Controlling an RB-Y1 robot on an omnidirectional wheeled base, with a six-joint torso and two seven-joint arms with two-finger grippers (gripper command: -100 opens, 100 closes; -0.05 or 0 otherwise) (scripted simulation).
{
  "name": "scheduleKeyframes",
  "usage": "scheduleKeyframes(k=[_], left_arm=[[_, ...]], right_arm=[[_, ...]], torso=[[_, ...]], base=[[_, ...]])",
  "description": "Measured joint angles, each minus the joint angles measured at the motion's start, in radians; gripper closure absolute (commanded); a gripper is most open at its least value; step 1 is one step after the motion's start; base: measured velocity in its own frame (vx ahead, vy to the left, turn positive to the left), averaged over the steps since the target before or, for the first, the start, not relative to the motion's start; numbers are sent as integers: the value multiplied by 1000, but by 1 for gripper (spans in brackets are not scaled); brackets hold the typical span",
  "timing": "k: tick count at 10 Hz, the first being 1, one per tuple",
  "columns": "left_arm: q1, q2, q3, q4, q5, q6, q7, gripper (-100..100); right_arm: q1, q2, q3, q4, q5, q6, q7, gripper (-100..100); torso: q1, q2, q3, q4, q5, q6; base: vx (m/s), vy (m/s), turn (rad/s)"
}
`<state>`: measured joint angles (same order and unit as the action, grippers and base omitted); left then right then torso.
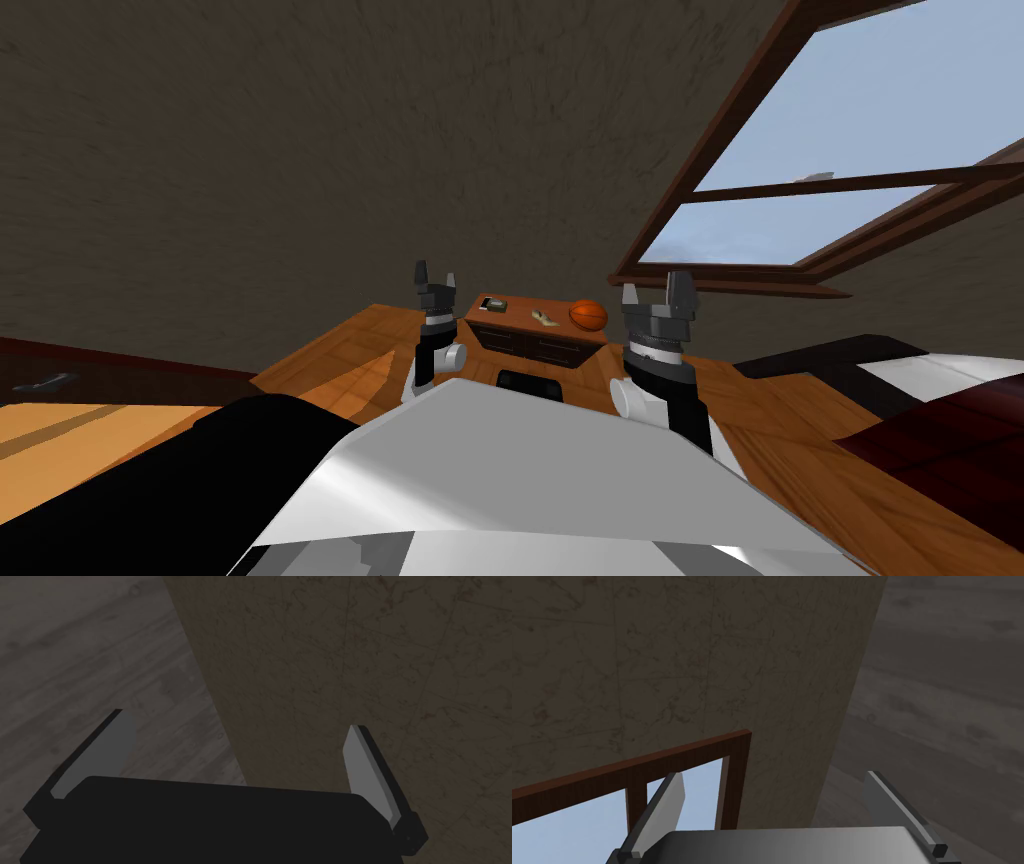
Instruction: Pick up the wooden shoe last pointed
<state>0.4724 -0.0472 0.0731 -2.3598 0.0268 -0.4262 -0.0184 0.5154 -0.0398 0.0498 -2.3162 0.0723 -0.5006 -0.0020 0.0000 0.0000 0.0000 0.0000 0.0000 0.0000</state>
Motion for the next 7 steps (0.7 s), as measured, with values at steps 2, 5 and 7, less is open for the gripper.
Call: scheduleKeyframes(k=[2,5,7], left_arm=[[0,0,0,0,0,0,0,0],[0,0,0,0,0,0,0,0],[0,0,0,0,0,0,0,0]], right_arm=[[0,-40,-5,34,17,30,28,-100],[6,-68,-1,89,54,83,84,-100],[14,-85,3,142,85,113,130,-100]], torso=[[4,11,6,2,1,0],[5,13,8,3,1,0],[6,12,7,3,1,0]], base=[[-185,80,-19],[-191,85,10],[-159,85,17]])
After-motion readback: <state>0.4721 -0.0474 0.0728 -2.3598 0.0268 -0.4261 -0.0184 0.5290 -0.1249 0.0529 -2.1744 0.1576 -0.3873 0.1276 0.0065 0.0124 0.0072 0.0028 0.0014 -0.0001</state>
